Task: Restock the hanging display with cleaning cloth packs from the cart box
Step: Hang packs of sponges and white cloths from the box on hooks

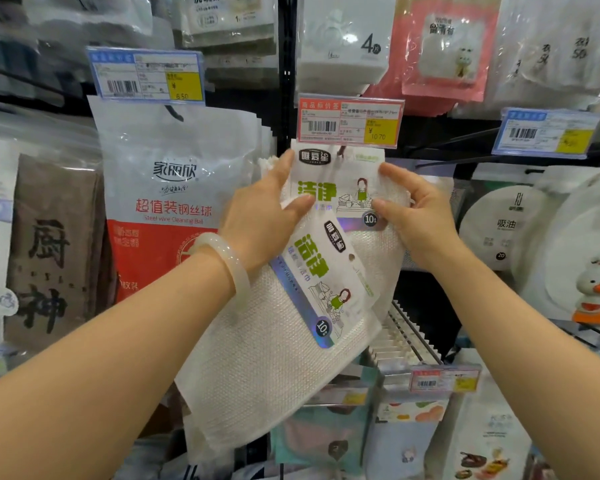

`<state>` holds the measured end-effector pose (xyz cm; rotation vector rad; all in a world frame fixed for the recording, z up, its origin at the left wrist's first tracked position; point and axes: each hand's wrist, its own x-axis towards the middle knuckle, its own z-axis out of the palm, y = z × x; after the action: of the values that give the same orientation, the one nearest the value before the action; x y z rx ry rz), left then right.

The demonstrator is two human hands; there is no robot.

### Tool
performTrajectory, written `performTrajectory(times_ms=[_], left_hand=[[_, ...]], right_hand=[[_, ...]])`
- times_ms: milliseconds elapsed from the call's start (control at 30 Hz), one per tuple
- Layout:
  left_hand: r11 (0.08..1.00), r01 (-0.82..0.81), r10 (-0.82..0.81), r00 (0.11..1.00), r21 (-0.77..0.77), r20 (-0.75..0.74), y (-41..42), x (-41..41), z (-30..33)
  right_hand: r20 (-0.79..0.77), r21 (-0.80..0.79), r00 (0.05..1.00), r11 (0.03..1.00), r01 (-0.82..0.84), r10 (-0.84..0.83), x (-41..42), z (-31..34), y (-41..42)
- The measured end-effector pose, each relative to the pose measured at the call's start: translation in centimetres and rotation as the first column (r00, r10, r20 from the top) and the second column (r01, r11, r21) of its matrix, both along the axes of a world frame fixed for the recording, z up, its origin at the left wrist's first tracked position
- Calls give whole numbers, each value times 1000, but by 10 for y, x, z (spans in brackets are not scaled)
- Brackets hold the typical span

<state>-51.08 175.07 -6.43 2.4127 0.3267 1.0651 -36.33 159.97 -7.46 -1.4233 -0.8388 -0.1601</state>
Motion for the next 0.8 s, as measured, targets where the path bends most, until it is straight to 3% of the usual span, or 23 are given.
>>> performTrajectory(times_ms=[333,533,600,633,700,733,800], left_hand=[[987,-159,159,986,-19,41,1,9,-31],[990,-34,39,999,-139,31,10,2,-34],[983,18,-5,998,-180,70,10,-2,-32],[970,69,-46,993,-233,105,9,-3,-29],[920,185,-119,972,-346,203,7,-4,-22],[896,218,-122,958,-387,259,6,-2,-18],[851,260,-88,927,-456,363,2,1,-12]], right_hand=[[149,-156,975,970,186,-163,27,-5,34],[178,-303,933,885,354,-312,29,-7,42],[239,-255,885,854,453,-399,21,-15,34],[242,-195,888,877,438,-390,16,-19,28],[133,-110,967,966,234,-219,4,-27,14],[23,-109,996,991,84,-82,-2,-28,6],[-233,-101,956,973,-205,178,-7,-31,-9]])
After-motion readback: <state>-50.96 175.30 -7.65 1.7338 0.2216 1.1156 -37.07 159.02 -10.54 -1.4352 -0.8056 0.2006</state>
